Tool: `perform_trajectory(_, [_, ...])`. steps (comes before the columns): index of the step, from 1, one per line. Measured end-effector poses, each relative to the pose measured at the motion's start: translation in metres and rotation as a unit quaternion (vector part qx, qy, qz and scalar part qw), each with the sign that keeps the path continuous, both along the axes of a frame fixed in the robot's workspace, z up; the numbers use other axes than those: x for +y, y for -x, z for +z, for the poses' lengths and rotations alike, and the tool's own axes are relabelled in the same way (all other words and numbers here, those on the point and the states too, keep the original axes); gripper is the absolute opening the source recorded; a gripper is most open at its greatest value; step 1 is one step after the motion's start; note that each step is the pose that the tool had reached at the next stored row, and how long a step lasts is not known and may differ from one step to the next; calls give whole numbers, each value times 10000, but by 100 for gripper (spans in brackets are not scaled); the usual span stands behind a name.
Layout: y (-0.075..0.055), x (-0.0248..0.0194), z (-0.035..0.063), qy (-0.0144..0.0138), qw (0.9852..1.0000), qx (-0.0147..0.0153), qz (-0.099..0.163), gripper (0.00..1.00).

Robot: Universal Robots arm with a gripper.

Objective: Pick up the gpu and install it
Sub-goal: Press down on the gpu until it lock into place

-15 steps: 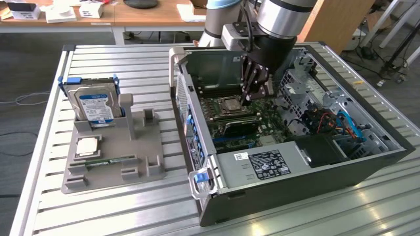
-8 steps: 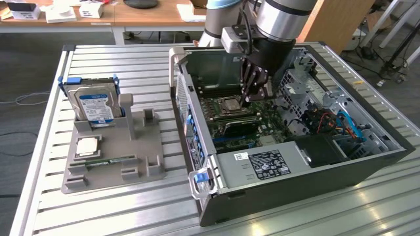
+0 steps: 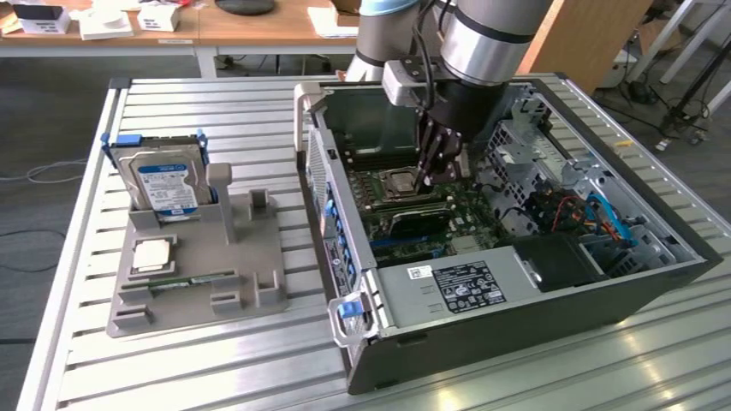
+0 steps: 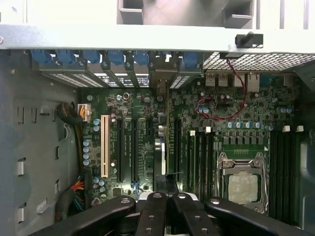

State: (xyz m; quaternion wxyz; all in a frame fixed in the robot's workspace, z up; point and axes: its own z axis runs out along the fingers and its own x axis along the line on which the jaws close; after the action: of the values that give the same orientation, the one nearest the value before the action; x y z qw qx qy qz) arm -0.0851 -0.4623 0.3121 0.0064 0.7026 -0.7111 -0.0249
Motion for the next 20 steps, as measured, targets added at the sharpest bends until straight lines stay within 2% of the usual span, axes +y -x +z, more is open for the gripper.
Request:
perform_trajectory(4, [0,0,-1,1,10000,0,0,11])
perform_trajectory(9, [0,0,-63,-9,10000,0,-1,11])
perform_trajectory(20, [36,0,-84,-15,10000,-1,1,11])
